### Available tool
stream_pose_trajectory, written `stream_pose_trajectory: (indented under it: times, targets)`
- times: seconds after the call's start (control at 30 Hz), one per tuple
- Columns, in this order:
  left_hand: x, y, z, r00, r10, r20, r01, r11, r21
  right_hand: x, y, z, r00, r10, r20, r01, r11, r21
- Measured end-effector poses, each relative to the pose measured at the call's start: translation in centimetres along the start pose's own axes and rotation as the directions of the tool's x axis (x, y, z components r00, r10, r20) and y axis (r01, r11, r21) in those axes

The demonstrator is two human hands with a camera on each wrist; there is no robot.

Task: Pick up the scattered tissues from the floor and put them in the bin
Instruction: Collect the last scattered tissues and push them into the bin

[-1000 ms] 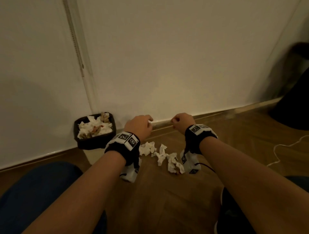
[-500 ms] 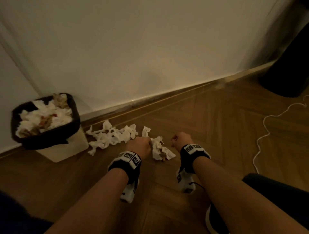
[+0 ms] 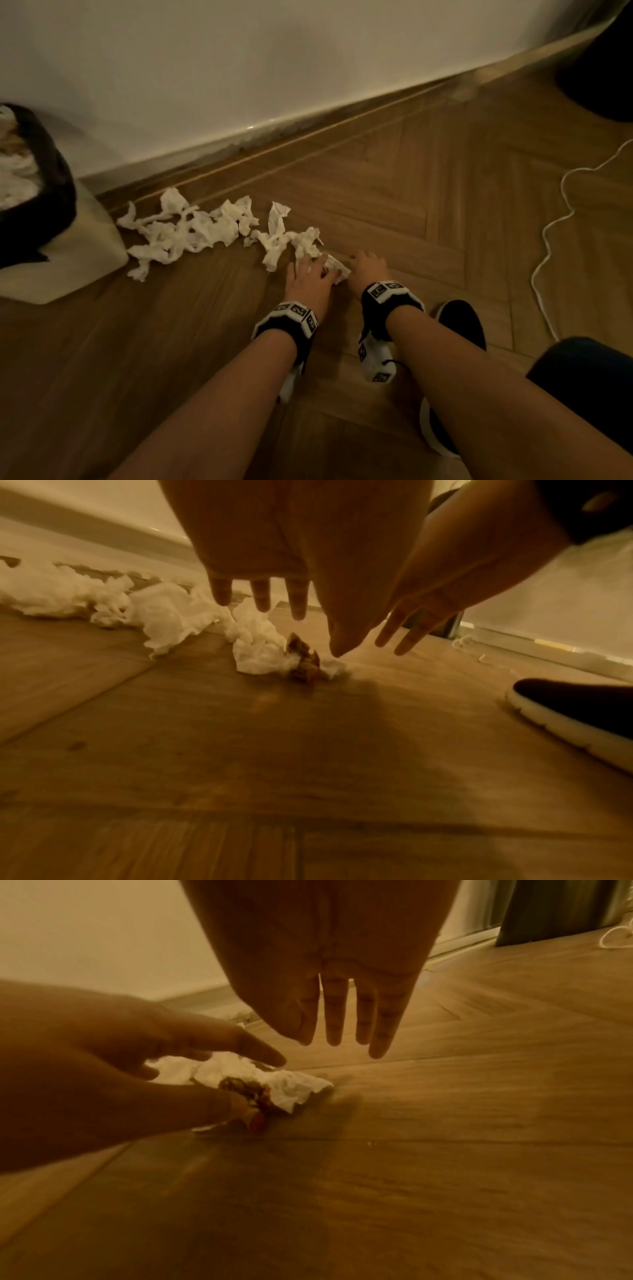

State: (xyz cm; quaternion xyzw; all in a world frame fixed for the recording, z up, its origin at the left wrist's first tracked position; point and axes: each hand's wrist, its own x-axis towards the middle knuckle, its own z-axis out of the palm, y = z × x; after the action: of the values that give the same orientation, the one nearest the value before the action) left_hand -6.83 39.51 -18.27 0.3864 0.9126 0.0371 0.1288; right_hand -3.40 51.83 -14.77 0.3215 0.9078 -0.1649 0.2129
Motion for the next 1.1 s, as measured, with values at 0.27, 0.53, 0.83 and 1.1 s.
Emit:
stream_pose_trajectory:
  times: [0.27,0.53,0.83,1.1]
  targets:
    - [-0.2,-2.3,3.4,1.0,0.003,0.031,0.001,0.992,-0.129,0.7,0.3,1.7,0.998,-0.055,-0.016,0.056,0.997,0.058]
    - [-2.9,-3.9,4.4,0.982,-0.117,-0.148,0.034,0.882,-0.47,0.4,-1.6,3.7,0.972,-0.234,-0.012,0.233,0.963,0.133]
    - [-3.9,-4.5,5.5,0.986,-0.166,-0.002,0.157,0.937,-0.311,-3.5,-0.1,8.0,0.986,-0.123,-0.116,0.14,0.979,0.15]
    - [-4.3,-5.6,4.5,0.936,-0.35,0.039,0.335,0.85,-0.407,-6.9,-1.8,11.8,0.972,-0.161,-0.169,0.184,0.974,0.13]
